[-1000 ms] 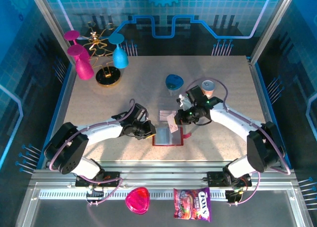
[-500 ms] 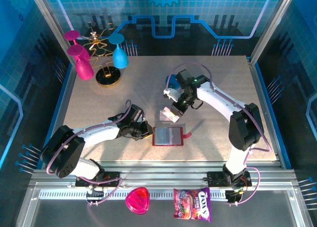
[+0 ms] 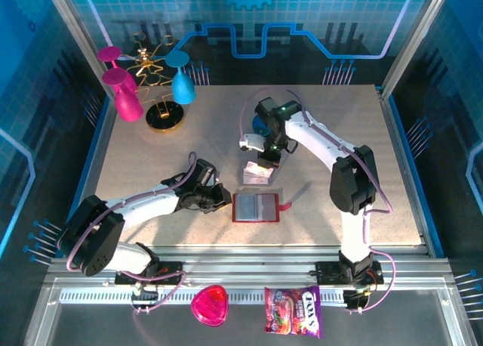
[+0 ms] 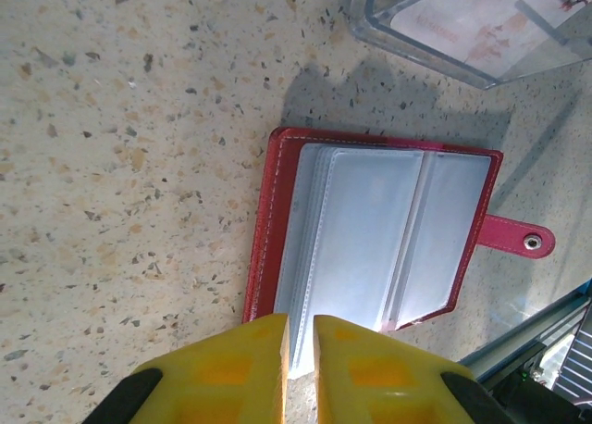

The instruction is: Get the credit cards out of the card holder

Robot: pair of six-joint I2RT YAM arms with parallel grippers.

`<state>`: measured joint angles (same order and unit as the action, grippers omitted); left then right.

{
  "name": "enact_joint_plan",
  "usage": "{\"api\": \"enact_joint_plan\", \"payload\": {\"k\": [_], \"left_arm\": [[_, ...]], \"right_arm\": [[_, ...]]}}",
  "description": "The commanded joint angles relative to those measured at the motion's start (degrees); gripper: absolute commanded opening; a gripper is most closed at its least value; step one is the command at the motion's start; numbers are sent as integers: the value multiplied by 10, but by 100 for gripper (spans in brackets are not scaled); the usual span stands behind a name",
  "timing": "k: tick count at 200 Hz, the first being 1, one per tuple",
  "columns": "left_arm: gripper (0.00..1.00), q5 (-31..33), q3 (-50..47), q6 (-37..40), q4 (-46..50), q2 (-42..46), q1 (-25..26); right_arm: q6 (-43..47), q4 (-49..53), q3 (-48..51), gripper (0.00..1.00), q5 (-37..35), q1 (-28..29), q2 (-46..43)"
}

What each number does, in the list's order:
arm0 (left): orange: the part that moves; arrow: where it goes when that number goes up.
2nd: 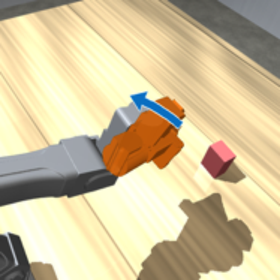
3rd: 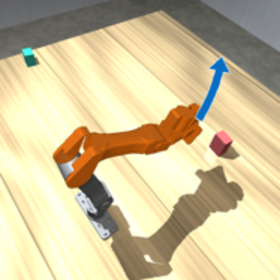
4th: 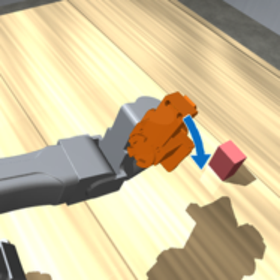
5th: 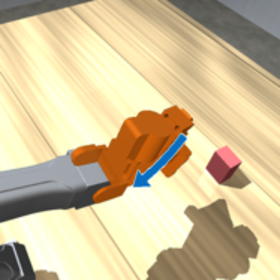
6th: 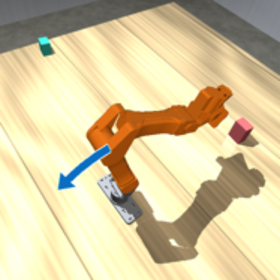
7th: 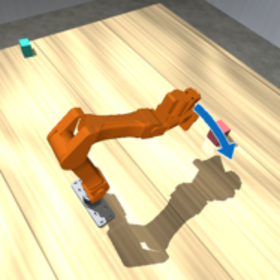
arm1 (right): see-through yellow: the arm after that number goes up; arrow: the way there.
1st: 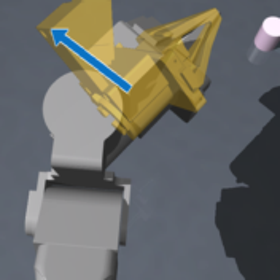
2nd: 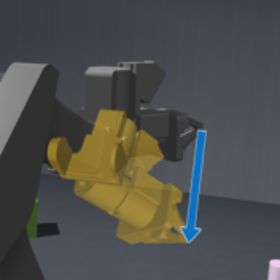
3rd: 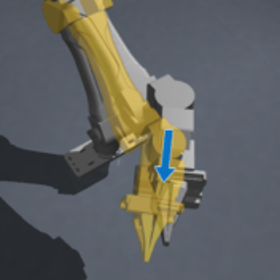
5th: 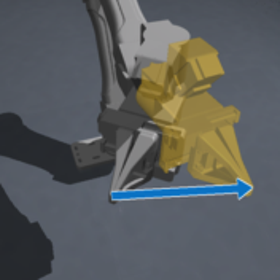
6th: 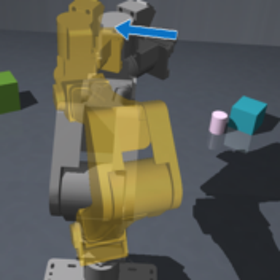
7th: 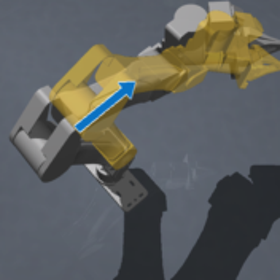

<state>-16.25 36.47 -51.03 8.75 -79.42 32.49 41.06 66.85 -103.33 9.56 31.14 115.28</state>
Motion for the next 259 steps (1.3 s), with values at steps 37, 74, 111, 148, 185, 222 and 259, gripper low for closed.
{"api": "enact_joint_plan", "payload": {"k": [37, 74, 111, 148, 185, 222, 259], "left_arm": [[15, 11, -16, -7, 15, 27, -6], [15, 14, -17, -7, 22, 33, -9], [15, 17, -18, -6, 30, 43, -11], [15, 19, -24, -7, 35, 52, -13], [15, 21, -27, -10, 37, 58, -13], [15, 21, -29, -10, 37, 58, -13], [15, 22, -29, -10, 38, 60, -14]], "right_arm": [[59, 71, -83, 0, -21, 9, 53], [69, 92, -131, 0, -20, 12, 88], [77, 115, -168, 0, -13, 15, 119], [80, 131, -187, 0, -6, 16, 144], [81, 137, -186, 0, -7, 17, 158], [81, 138, -182, 0, -2, 18, 168], [80, 137, -176, 8, 2, 20, 175]]}}
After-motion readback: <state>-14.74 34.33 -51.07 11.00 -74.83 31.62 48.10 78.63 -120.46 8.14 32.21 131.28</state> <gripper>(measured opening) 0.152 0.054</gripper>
